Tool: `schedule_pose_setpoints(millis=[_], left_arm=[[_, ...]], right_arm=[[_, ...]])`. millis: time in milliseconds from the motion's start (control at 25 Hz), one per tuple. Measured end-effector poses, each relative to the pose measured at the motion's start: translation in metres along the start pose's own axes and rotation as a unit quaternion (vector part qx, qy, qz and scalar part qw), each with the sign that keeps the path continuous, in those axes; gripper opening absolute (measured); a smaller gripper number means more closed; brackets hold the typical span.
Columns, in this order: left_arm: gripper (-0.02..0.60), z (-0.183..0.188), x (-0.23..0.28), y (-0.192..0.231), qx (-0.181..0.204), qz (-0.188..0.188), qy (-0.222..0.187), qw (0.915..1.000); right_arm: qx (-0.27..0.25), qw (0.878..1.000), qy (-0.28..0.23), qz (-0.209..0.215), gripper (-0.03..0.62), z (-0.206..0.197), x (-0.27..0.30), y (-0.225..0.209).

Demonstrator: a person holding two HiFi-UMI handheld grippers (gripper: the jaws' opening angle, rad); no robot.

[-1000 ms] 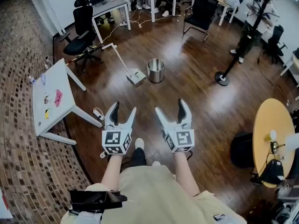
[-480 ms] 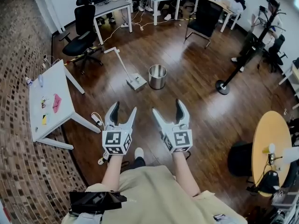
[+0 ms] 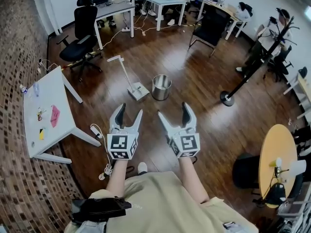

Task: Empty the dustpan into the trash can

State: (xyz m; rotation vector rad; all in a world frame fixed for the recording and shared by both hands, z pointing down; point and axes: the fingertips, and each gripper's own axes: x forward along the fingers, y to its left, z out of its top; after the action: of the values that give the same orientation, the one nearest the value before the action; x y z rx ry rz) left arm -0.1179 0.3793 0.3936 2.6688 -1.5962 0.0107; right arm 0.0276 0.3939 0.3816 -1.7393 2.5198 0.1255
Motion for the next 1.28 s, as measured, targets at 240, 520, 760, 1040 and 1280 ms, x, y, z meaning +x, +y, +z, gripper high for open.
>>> schedule_pose_setpoints(millis=[240, 520, 760, 1040, 1280], left_arm=[[0.253, 0.001, 0.016, 0.035, -0.007, -0.014, -0.013, 0.9998], [0.248, -0.003, 0.03, 0.068, -0.009, -0.018, -0.009, 0.9998], [0.249, -0.006, 0.048, 0.085, -0.022, -0.005, -0.003, 0.9997], [0.236, 0.006, 0.094, 0.114, -0.041, 0.011, -0.015, 0.999], [0.236, 0.004, 0.163, 0.115, -0.027, 0.015, 0.001, 0.9995]], right_arm=[[-0.016, 1.0, 0.015, -0.018, 0.453, -0.006, 0.04, -0.005], [-0.017, 0.999, 0.022, -0.02, 0.453, -0.017, 0.075, 0.012], [-0.01, 1.0, 0.027, -0.008, 0.453, -0.025, 0.105, 0.002], [0.011, 0.999, 0.032, 0.009, 0.453, -0.044, 0.16, -0.016], [0.016, 0.999, 0.03, 0.015, 0.453, -0.048, 0.214, -0.066]])
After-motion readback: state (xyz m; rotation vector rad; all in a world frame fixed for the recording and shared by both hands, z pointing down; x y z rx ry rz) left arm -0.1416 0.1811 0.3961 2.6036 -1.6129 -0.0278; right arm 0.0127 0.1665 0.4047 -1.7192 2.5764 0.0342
